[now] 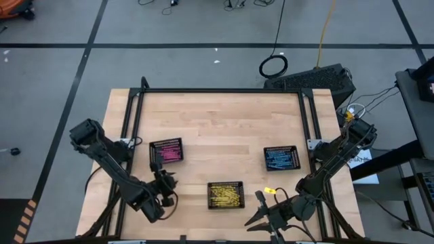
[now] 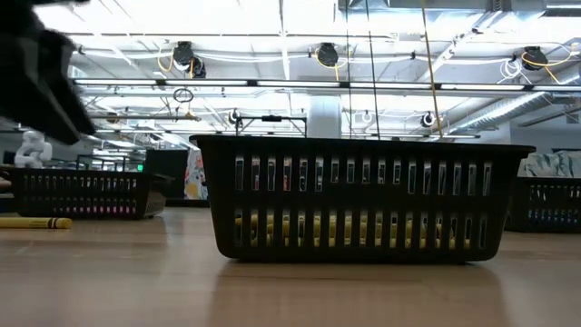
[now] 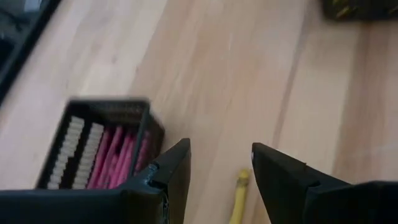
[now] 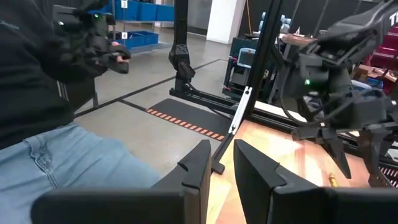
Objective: Sort crayons
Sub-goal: Put the yellow crayon into the bottom black bin
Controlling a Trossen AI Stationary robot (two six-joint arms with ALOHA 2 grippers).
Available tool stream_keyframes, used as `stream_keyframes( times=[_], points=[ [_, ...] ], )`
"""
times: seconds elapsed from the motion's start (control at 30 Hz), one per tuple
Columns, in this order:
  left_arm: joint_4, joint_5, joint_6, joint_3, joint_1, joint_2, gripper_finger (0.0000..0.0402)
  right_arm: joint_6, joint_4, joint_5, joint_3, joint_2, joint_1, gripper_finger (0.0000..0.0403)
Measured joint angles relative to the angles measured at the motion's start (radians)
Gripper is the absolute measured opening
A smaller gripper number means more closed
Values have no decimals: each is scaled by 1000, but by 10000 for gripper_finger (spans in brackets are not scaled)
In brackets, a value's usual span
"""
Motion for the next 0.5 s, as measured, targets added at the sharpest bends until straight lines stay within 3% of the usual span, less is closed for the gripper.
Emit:
stream_keyframes(
  times=[0.17,0.5],
  points=[
    [147,38,-29,-144,-30,-114,173,0,0,0,0,0,-1,55],
    [658,78,209,-451,-19,-425,173,-2,0,0,0,0,-2,55]
  ],
)
